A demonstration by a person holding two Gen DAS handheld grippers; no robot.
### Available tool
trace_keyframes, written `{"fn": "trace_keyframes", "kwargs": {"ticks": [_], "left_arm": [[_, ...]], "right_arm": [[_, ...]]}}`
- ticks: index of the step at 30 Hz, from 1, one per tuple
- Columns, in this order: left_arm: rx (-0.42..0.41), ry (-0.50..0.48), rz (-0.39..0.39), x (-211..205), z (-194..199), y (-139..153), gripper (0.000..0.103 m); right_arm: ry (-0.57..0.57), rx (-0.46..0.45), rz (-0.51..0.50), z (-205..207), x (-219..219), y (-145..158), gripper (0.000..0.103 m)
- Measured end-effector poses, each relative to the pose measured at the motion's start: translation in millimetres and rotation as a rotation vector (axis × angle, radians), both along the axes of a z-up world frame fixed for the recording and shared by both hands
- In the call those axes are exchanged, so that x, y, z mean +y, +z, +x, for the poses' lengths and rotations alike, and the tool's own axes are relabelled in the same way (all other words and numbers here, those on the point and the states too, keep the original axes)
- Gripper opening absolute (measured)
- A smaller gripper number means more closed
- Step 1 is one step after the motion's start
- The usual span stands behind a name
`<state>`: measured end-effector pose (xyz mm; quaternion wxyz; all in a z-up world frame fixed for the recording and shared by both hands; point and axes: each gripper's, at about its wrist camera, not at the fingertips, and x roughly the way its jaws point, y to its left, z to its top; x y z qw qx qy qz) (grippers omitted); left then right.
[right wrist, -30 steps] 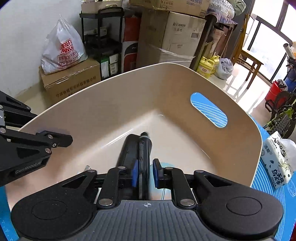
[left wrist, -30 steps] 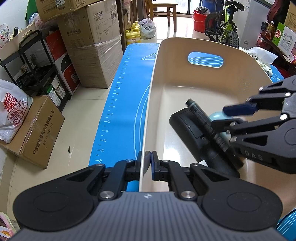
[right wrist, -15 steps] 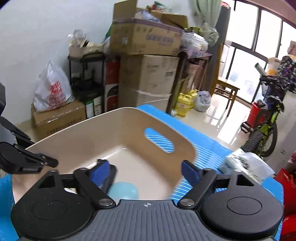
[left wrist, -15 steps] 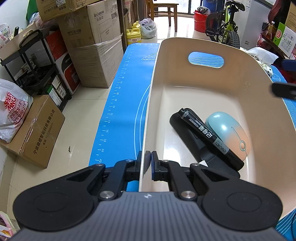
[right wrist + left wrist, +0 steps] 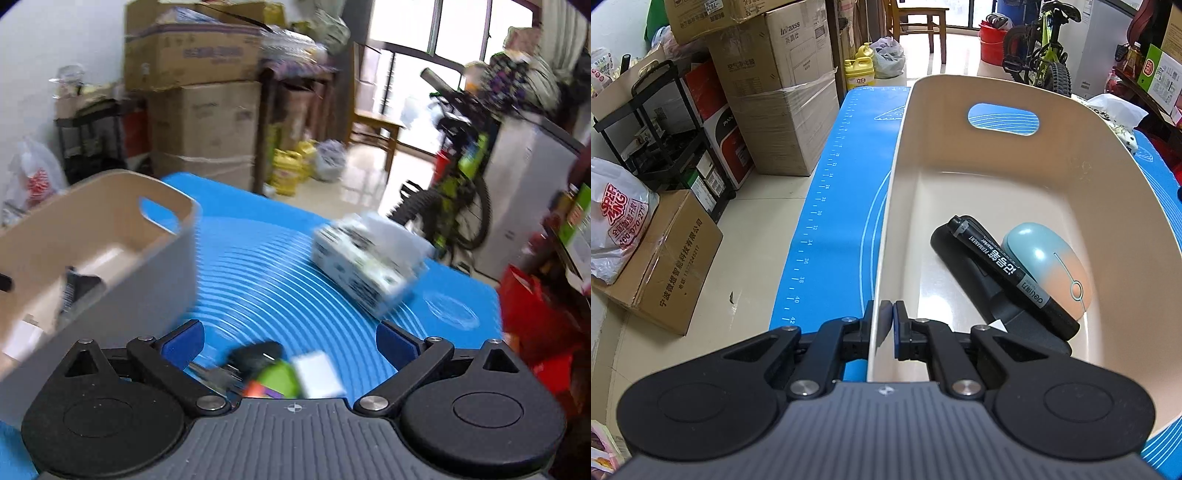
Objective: Organize rigid objects
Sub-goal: 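Move the right gripper back to the second white charger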
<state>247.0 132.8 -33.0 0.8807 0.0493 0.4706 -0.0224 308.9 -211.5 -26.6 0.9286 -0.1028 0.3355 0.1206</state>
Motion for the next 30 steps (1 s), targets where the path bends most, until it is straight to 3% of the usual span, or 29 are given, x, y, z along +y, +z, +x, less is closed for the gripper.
{"fn": "trace_keyframes", "kwargs": {"ticks": [12, 30], "left_arm": [[-0.004, -0.005, 0.009, -1.3, -2.4, -0.7, 0.009], [-0.01, -0.01, 0.02, -2.2, -2.1, -1.2, 0.01]], "right_arm": [[-0.071, 0.079, -0.009, 23.0, -36.1, -55.2, 0.098], [-0.049, 0.096, -0.011, 42.6, -37.3, -84.9, 0.081]]}}
